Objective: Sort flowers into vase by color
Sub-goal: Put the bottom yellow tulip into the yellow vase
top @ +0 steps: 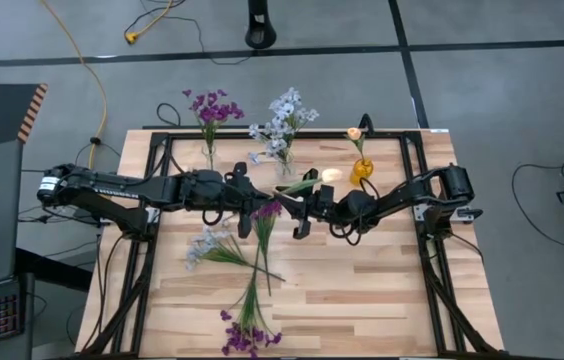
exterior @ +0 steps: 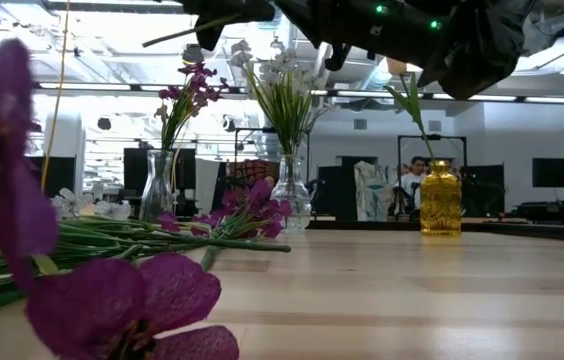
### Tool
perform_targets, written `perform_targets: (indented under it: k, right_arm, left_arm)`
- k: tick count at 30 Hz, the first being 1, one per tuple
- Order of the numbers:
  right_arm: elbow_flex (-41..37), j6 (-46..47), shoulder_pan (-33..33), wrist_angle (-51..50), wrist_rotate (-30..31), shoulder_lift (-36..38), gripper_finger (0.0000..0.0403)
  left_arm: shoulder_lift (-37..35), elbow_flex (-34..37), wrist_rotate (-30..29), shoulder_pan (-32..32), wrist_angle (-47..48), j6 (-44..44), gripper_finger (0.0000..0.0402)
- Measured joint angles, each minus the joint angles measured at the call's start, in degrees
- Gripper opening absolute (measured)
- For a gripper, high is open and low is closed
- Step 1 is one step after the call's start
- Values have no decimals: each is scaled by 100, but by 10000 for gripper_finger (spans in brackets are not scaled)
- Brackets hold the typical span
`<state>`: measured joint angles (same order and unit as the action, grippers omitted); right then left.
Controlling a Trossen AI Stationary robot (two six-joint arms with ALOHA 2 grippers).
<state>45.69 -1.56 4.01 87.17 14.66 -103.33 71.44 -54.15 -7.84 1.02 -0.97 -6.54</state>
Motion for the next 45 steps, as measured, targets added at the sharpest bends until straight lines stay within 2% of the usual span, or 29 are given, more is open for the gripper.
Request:
perform_targets:
  k: [5, 13, 19, 23, 30, 37, 45]
  right_arm:
    - [0, 1, 9, 6, 2, 0, 106]
    - [0, -5, 11, -1, -2, 2, 34]
    - [-2, -50, 11, -141, 4, 83, 34]
    - [-4, -185, 57, -1468, 239, 640, 49]
    - [-9, -212, 331, -4749, 1508, 2367, 37]
    - [-9, 211, 715, -7113, 3068, 4038, 41]
    - [-9, 520, 866, -8761, 3759, 5353, 39]
  left_arm:
    - [0, 0, -4, 0, 20, -2, 0]
    - [0, 0, -29, -7, 28, 22, 3]
    - [0, 0, 12, -5, 50, 201, 46]
    - [-23, 2, 101, -4, 173, 258, 93]
    - [-270, 2, 127, -10, 413, 524, 146]
    - [-387, 2, 109, -13, 587, 530, 152]
    - [-385, 2, 99, -29, 678, 531, 152]
